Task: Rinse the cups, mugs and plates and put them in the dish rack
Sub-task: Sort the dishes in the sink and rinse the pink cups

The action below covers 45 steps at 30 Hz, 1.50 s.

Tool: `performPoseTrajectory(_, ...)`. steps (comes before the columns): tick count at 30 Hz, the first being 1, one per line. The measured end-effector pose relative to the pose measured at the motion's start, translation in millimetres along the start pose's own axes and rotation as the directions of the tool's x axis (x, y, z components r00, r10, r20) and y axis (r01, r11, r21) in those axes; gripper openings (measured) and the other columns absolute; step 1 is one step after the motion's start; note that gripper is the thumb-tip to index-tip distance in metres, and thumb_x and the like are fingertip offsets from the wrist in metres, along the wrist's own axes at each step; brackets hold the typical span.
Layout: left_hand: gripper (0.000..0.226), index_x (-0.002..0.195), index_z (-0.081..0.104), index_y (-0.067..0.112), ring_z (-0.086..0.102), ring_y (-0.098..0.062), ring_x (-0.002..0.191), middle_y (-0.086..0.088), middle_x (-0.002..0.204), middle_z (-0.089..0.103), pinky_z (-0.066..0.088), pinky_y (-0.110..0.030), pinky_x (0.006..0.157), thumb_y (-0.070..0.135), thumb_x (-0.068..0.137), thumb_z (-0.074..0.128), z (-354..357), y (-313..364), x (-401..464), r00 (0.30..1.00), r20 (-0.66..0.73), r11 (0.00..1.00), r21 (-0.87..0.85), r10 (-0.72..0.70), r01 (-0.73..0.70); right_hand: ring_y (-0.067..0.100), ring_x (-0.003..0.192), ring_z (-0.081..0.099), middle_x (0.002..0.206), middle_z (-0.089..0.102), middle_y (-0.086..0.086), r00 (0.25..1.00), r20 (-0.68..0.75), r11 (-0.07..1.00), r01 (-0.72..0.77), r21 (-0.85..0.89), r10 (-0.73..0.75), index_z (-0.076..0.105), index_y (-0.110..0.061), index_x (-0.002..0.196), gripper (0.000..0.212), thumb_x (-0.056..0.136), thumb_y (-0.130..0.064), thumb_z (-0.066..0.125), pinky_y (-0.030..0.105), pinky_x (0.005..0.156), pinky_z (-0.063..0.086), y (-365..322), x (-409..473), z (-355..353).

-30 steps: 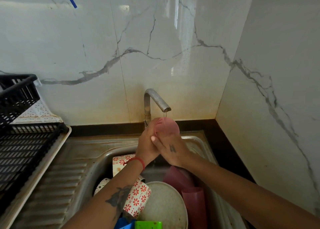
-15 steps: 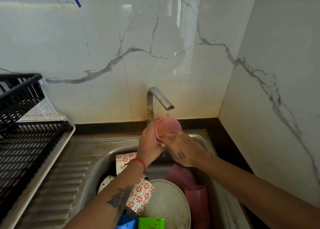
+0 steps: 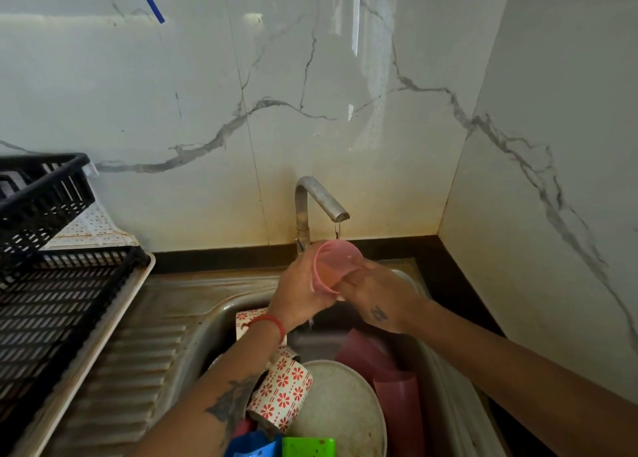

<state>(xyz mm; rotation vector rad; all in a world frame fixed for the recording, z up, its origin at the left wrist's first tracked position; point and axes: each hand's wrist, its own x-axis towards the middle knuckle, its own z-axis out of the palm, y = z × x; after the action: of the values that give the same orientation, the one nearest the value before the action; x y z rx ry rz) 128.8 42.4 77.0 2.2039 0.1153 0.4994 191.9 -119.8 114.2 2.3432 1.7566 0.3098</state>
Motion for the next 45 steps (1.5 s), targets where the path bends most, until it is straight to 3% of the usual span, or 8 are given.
performPoseTrajectory(8, 0.071, 0.135, 0.042, 0.022, 0.054, -0.018, 0.118, 0.000, 0.128, 0.056, 0.050, -0.039, 0.097, 0.023, 0.075, 0.080, 15.9, 11.0, -4.0, 0.987, -0.158, 1.000, -0.007, -0.003, 0.002, 0.022, 0.097, 0.064, 0.112, 0.066, 0.007, 0.973, -0.216, 0.943, -0.010, 0.333, 0.087, 0.053, -0.012, 0.127, 0.031, 0.099, -0.025, 0.047, 0.033, 0.087, 0.052, -12.8, 6.3, 3.9)
performPoseTrajectory(13, 0.082, 0.134, 0.044, 0.023, 0.053, -0.014, 0.120, 0.004, 0.130, 0.056, 0.049, -0.039, 0.099, 0.032, 0.065, 0.087, 7.3, 5.2, -2.5, 0.999, -0.034, 1.000, 0.020, 0.010, -0.010, 0.020, 0.125, 0.052, 0.124, 0.064, 0.000, 0.982, -0.095, 0.979, 0.149, -0.139, -0.163, 0.057, -0.019, 0.128, 0.036, 0.096, -0.035, 0.050, 0.040, 0.117, 0.005, 21.9, -1.6, 8.9)
performPoseTrajectory(18, 0.085, 0.130, 0.027, 0.047, 0.044, -0.002, 0.119, 0.015, 0.135, 0.042, 0.037, -0.004, 0.084, 0.027, 0.071, 0.084, 24.8, 8.7, -8.3, 0.962, -0.273, 0.997, -0.075, -0.010, -0.011, 0.022, 0.112, 0.058, 0.117, 0.066, 0.004, 0.985, -0.166, 0.999, -0.051, 0.013, 0.053, 0.051, -0.014, 0.131, 0.040, 0.091, -0.016, 0.053, 0.036, 0.112, 0.030, -0.1, 7.4, 8.3)
performPoseTrajectory(28, 0.084, 0.127, 0.031, 0.057, 0.050, -0.004, 0.117, 0.017, 0.131, 0.050, 0.040, -0.004, 0.080, 0.037, 0.066, 0.085, 20.1, -12.3, -16.5, 0.987, -0.161, 0.999, 0.029, 0.018, -0.014, 0.021, 0.108, 0.064, 0.099, 0.073, -0.002, 0.966, -0.143, 0.968, 0.194, -0.161, -0.217, 0.073, -0.021, 0.099, 0.025, 0.075, -0.028, 0.077, 0.045, 0.109, 0.038, 24.8, -6.0, -8.7)
performPoseTrajectory(32, 0.085, 0.133, 0.033, 0.046, 0.049, -0.005, 0.120, 0.017, 0.135, 0.048, 0.040, -0.003, 0.084, 0.034, 0.067, 0.086, 16.3, -12.7, -17.7, 0.989, -0.140, 0.998, 0.050, 0.036, -0.029, 0.022, 0.097, 0.067, 0.107, 0.070, 0.007, 0.924, -0.381, 0.978, 0.069, 0.197, 0.011, 0.070, -0.008, 0.109, 0.043, 0.067, -0.008, 0.082, 0.030, 0.086, 0.054, 21.2, -7.5, -12.6)
performPoseTrajectory(35, 0.085, 0.132, 0.032, 0.048, 0.048, -0.001, 0.119, 0.017, 0.133, 0.049, 0.038, 0.000, 0.084, 0.032, 0.068, 0.085, 17.3, -2.0, -15.1, 0.992, -0.116, 0.997, 0.058, 0.054, -0.048, 0.016, 0.106, 0.058, 0.121, 0.061, 0.009, 0.998, -0.011, 0.841, -0.052, 0.539, 0.068, 0.058, -0.007, 0.126, 0.038, 0.088, -0.007, 0.063, 0.029, 0.099, 0.045, 5.4, 15.3, -22.4)
performPoseTrajectory(38, 0.089, 0.133, 0.029, 0.049, 0.043, -0.001, 0.121, 0.012, 0.135, 0.050, 0.040, -0.008, 0.094, 0.030, 0.067, 0.086, 20.9, 7.1, -11.0, 0.988, -0.068, 0.985, 0.117, 0.138, -0.130, 0.025, 0.116, 0.053, 0.122, 0.058, 0.011, 0.928, 0.350, 0.941, -0.222, 0.254, 0.125, 0.056, -0.007, 0.124, 0.029, 0.096, -0.011, 0.049, 0.035, 0.106, 0.035, 1.7, 44.9, -27.2)
performPoseTrajectory(45, 0.088, 0.142, 0.038, 0.027, 0.048, -0.012, 0.125, 0.004, 0.139, 0.051, 0.043, -0.019, 0.096, 0.029, 0.067, 0.085, 23.1, 6.0, -15.2, 0.986, -0.077, 0.973, 0.189, 0.149, -0.132, 0.037, 0.128, 0.042, 0.136, 0.046, 0.022, 0.826, 0.457, 0.663, -0.547, 0.510, 0.330, 0.039, 0.001, 0.138, 0.040, 0.099, -0.007, 0.043, 0.040, 0.106, 0.032, -5.0, 57.6, -10.8)
